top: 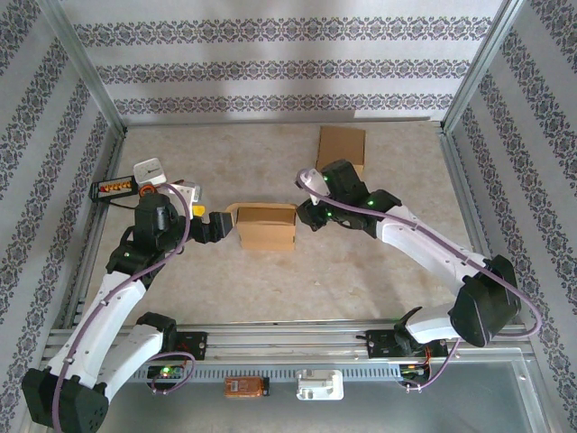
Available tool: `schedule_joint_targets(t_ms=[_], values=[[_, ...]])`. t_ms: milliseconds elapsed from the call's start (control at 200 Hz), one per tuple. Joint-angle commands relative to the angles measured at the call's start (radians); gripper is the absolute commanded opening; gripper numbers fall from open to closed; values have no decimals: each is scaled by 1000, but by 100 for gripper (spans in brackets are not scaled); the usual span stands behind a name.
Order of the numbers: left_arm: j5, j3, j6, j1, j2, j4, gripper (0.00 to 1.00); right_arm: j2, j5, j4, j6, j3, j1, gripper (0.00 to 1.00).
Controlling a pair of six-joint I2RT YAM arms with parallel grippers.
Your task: Fold the paper box
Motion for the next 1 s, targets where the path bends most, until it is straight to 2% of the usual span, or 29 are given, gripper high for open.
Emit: schedule_joint_targets(t_ms=[0,170,340,430,505,675,859,994], values=[[17,14,1,-16,6,-14,93,-34,36,5,-36,-12,10,12],[98,45,61,-25,58,-58,93,-38,27,6,-37,-5,8,10],[64,93,152,-29,120,-115,93,-32,15,3,-43,3,5,9],[24,115,157,-29,145,-118,92,-32,15,3,-43,5,5,9],[7,120,152,-29,157,-103,85,-34,17,4,-44,4,6,10],[36,121,166,-32,193,-90,57,-34,18,2,-41,1,2,10],[23,122,146,-32,211,-61,49,-35,17,2,-38,1,1,10],[36,125,121,-32,229,-35,36,-37,22,2,-26,2,1,10]])
